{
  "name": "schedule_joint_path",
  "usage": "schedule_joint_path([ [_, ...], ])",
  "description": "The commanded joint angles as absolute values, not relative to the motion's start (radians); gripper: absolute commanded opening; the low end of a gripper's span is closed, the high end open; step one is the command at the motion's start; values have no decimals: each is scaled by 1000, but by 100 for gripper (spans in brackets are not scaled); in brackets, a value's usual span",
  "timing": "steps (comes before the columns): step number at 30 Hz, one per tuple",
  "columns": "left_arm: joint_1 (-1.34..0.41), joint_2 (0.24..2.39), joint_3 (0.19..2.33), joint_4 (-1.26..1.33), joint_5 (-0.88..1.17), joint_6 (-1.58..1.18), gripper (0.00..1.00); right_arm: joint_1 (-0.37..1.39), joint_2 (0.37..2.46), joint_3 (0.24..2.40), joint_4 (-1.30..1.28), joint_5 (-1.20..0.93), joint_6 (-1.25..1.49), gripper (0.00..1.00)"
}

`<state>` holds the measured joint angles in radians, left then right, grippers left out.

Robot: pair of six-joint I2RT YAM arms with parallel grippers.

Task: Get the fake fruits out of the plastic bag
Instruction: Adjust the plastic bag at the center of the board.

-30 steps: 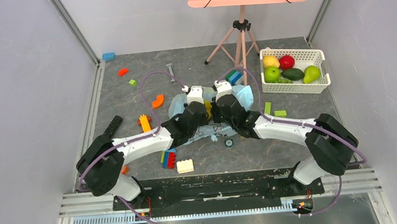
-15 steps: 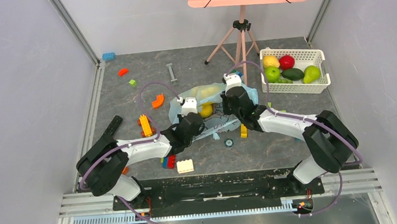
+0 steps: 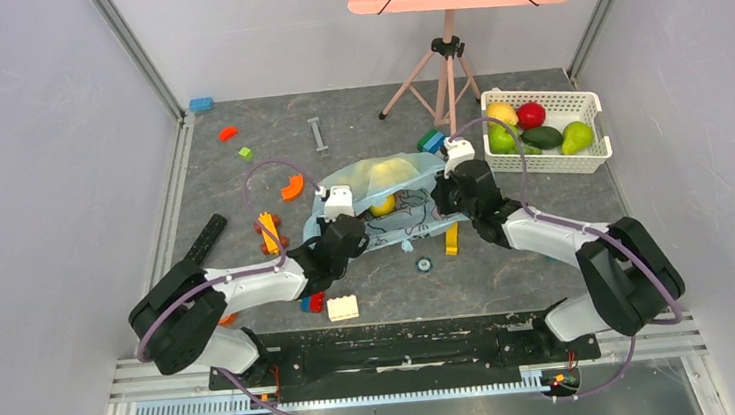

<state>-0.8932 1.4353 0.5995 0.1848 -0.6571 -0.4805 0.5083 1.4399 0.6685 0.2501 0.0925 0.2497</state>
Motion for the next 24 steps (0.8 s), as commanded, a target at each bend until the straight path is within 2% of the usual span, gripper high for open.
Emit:
schedule_joint_path([
  [1,-874,1390,570,208,-736,-499,2,458,1378,635,314,25,230,4],
  [10,-864,1262,536,50,-833,-558,2,430,1250,564,279,27,241,3],
  [17,-865,1033,464,-120,-847,-654,2,431,1031,485,178,112,289,1],
  [24,-877,807,422,-249,-782,-707,2,432,843,439,70,61,313,1],
])
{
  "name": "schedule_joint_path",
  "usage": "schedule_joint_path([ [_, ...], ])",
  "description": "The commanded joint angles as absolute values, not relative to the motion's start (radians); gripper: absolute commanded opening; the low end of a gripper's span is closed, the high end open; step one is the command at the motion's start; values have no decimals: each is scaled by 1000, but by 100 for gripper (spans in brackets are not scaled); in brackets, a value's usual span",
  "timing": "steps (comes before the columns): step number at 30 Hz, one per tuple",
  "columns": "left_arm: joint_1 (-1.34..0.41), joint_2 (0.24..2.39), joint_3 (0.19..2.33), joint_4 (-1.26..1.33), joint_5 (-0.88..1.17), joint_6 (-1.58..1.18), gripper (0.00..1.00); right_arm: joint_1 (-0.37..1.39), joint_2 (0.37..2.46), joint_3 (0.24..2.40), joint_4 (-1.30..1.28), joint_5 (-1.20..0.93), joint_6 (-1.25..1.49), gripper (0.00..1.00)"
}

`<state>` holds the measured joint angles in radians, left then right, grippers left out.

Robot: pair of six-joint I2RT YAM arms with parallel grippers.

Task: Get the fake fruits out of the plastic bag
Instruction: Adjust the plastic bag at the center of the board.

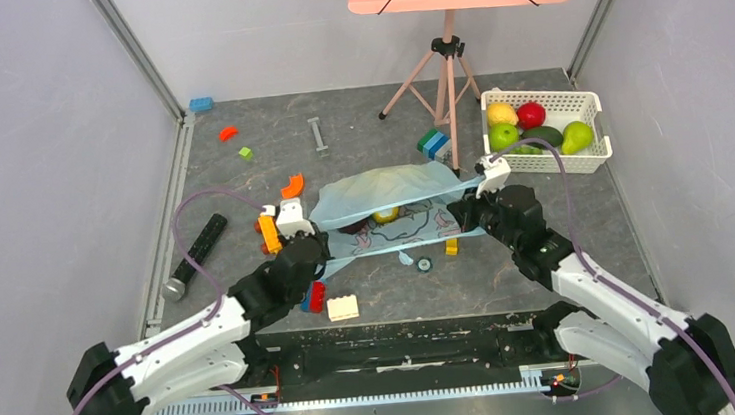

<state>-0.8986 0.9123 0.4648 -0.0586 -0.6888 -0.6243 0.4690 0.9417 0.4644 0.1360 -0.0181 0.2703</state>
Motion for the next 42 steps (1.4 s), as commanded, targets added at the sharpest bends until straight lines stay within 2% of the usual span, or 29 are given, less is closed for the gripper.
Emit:
schedule_joint_path([
  [1,-880,779,424,-267,-773,-707,2,431,819,432,59,52,313,2],
  [7,-905,661,429,-347,-741,-721,2,432,682,428,-35,3,296,3],
  [10,-905,649,414,-306,-770,-695,2,432,685,435,-28,-24,296,5],
  [21,-885,918,428,41,-890,-537,2,425,982,539,147,-15,249,5],
  [32,-733,1248,413,462,-747,-416,2,328,1282,527,461,-218,287,5],
  [37,-695,1395,490,483,-713,-393,2,316,1424,559,512,-246,293,5],
  [42,-690,1427,541,446,-731,-370,2,313,1522,585,512,-254,288,8],
])
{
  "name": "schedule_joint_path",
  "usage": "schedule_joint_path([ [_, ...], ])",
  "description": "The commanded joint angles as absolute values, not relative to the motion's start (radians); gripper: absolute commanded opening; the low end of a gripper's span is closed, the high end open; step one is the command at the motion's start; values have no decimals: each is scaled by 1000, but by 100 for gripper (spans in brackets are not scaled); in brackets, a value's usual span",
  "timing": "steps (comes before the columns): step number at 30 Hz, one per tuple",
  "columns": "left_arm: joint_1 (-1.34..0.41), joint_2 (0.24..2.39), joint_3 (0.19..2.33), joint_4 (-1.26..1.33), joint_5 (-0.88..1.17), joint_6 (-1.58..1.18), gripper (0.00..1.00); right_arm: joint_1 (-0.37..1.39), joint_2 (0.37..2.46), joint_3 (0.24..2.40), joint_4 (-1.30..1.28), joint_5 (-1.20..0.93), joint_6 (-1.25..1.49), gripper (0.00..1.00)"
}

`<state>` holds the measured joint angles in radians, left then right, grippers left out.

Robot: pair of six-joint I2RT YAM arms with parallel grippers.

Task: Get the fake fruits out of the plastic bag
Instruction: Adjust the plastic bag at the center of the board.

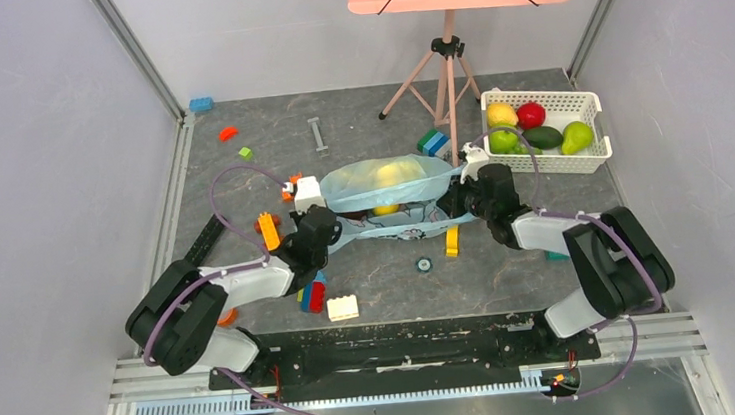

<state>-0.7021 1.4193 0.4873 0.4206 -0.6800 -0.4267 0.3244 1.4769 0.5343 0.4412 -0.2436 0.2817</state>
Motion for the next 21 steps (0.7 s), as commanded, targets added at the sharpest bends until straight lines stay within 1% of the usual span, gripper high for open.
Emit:
schedule_joint_path([
  [1,-690,1425,542,439,-728,-367,2,313,1520,579,516,-256,288,12],
  [2,-691,1420,539,431,-723,-369,2,314,1508,572,521,-257,291,15],
  [3,-690,1412,536,422,-717,-372,4,313,1495,564,520,-256,292,21],
  [7,-692,1350,515,388,-625,-392,17,313,1403,551,488,-255,297,41],
  [9,-693,1307,512,361,-570,-412,27,315,1361,551,466,-268,306,48],
  [10,-692,1291,510,349,-538,-422,29,317,1345,552,458,-284,308,51],
  [13,-695,1236,506,314,-437,-450,40,342,1294,559,415,-299,300,58],
  [14,-699,1221,506,308,-404,-458,42,357,1277,562,403,-300,297,60],
  [17,-718,1187,505,281,-321,-476,46,415,1250,586,351,-296,280,64],
  [19,-727,1168,498,273,-272,-488,48,464,1243,603,316,-286,269,71],
  [21,-731,1149,484,271,-239,-503,48,519,1233,609,301,-261,267,74],
])
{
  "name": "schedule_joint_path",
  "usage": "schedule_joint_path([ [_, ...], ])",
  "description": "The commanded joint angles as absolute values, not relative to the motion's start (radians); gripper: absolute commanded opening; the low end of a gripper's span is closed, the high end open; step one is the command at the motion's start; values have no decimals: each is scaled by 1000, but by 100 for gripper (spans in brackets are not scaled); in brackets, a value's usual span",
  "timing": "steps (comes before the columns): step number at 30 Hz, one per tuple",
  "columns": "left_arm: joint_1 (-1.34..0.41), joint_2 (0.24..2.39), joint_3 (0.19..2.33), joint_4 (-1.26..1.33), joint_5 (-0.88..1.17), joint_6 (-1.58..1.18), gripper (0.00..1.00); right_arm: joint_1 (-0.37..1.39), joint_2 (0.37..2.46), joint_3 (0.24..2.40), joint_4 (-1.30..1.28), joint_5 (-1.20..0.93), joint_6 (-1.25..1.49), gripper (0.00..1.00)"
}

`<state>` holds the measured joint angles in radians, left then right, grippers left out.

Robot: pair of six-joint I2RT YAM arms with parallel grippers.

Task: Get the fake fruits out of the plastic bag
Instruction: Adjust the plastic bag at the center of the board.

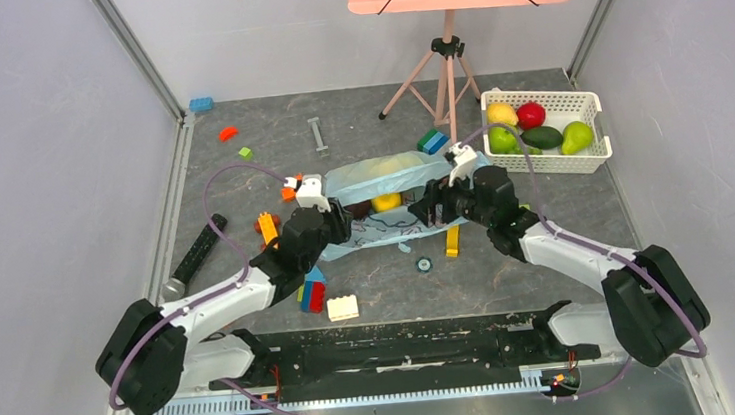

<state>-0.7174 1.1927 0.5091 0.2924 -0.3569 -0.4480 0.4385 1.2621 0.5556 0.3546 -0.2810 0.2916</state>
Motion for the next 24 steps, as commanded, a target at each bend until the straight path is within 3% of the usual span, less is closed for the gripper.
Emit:
schedule_joint_path([
  [1,-735,1138,478,271,-229,-505,48,537,1228,607,301,-243,272,75],
  [6,-755,1115,462,264,-213,-511,49,604,1227,609,306,-171,306,71],
  [10,-786,1134,442,275,-238,-509,48,655,1253,601,313,-129,314,31],
  [12,-800,1148,419,298,-247,-517,47,682,1260,580,322,-106,316,23],
  [20,-821,1150,388,289,-309,-541,46,780,1278,472,346,-7,323,18],
  [24,-822,1130,404,242,-337,-553,52,816,1299,438,349,45,323,18],
])
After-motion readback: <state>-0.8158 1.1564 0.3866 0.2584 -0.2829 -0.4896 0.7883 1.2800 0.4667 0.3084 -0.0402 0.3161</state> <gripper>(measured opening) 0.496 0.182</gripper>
